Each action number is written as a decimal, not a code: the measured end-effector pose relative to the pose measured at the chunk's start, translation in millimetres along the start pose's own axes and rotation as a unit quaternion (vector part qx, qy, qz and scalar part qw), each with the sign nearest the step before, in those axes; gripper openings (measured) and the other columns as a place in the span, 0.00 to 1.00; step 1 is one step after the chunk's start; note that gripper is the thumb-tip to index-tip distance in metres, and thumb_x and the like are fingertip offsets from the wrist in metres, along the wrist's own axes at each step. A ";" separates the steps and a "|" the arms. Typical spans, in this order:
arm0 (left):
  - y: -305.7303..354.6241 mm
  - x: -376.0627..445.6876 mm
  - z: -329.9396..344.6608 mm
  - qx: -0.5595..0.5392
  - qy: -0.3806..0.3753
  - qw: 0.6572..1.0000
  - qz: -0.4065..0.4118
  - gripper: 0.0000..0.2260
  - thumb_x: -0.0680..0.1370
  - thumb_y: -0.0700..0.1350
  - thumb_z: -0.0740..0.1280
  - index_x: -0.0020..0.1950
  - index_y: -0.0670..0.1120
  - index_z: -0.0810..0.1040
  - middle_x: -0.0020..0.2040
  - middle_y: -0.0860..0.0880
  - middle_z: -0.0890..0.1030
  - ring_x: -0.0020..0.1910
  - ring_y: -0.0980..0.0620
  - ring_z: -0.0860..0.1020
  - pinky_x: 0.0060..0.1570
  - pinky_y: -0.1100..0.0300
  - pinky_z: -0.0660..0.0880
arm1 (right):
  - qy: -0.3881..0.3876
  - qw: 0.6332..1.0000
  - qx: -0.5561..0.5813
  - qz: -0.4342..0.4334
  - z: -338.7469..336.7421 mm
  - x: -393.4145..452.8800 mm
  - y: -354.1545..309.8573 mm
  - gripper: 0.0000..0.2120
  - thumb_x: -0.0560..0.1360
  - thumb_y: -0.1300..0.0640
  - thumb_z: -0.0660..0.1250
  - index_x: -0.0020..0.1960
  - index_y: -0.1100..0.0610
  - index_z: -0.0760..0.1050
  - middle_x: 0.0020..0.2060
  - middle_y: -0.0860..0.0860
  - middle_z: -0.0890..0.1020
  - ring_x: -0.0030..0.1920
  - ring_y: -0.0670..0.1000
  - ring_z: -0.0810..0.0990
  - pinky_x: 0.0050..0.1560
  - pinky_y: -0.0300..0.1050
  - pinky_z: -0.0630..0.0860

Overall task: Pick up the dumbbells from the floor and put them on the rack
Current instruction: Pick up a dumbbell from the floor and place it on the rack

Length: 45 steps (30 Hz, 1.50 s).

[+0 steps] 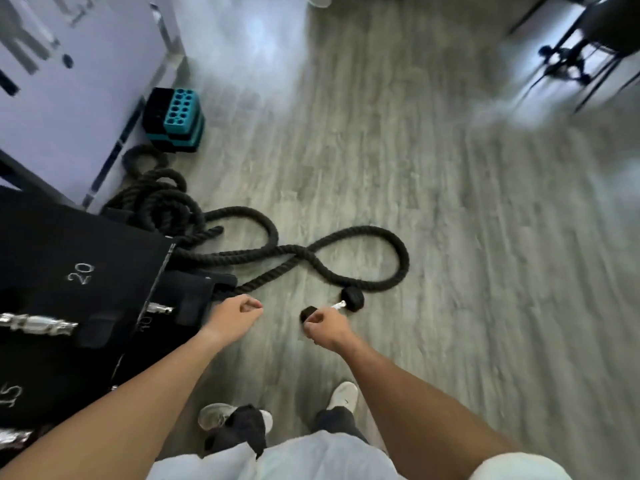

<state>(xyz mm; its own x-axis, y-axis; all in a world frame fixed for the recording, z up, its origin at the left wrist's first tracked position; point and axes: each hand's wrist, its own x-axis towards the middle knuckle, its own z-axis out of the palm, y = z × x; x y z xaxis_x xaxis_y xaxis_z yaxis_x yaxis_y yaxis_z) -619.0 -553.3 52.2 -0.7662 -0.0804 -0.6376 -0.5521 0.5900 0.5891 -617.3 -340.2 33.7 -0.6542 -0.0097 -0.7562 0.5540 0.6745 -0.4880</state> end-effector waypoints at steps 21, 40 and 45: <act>81.0 65.2 116.1 -0.081 -0.062 0.992 -0.072 0.04 0.79 0.45 0.70 0.52 0.47 0.82 0.47 0.41 0.83 0.38 0.50 0.79 0.31 0.62 0.71 | 0.019 0.998 -0.007 0.057 -129.3 48.4 76.9 0.13 0.76 0.58 0.65 0.54 0.62 0.83 0.52 0.56 0.87 0.55 0.56 0.84 0.57 0.51 0.81; 10.5 202.0 211.3 -0.206 -0.098 0.948 -0.224 0.03 0.79 0.39 0.70 0.49 0.44 0.83 0.39 0.46 0.81 0.35 0.51 0.76 0.31 0.64 0.71 | -0.096 0.982 -0.112 0.119 -92.1 249.1 106.4 0.05 0.76 0.53 0.65 0.48 0.46 0.80 0.52 0.50 0.85 0.50 0.50 0.82 0.48 0.38 0.73; -65.7 293.5 287.0 -0.281 -0.059 0.912 -0.293 0.04 0.79 0.46 0.70 0.53 0.53 0.81 0.47 0.45 0.82 0.43 0.49 0.80 0.40 0.57 0.76 | -0.158 0.969 -0.164 0.101 -27.8 377.6 165.4 0.10 0.77 0.54 0.66 0.55 0.50 0.83 0.50 0.49 0.85 0.54 0.51 0.84 0.54 0.41 0.77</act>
<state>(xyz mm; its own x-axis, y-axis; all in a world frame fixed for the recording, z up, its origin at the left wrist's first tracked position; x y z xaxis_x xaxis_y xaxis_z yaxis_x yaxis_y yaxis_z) -713.2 -385.1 -316.2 -0.2637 -0.1431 -0.9539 -0.9620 -0.0329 0.2709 -787.0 -211.8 -320.4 -0.3308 -0.0445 -0.9426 0.4275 0.8835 -0.1917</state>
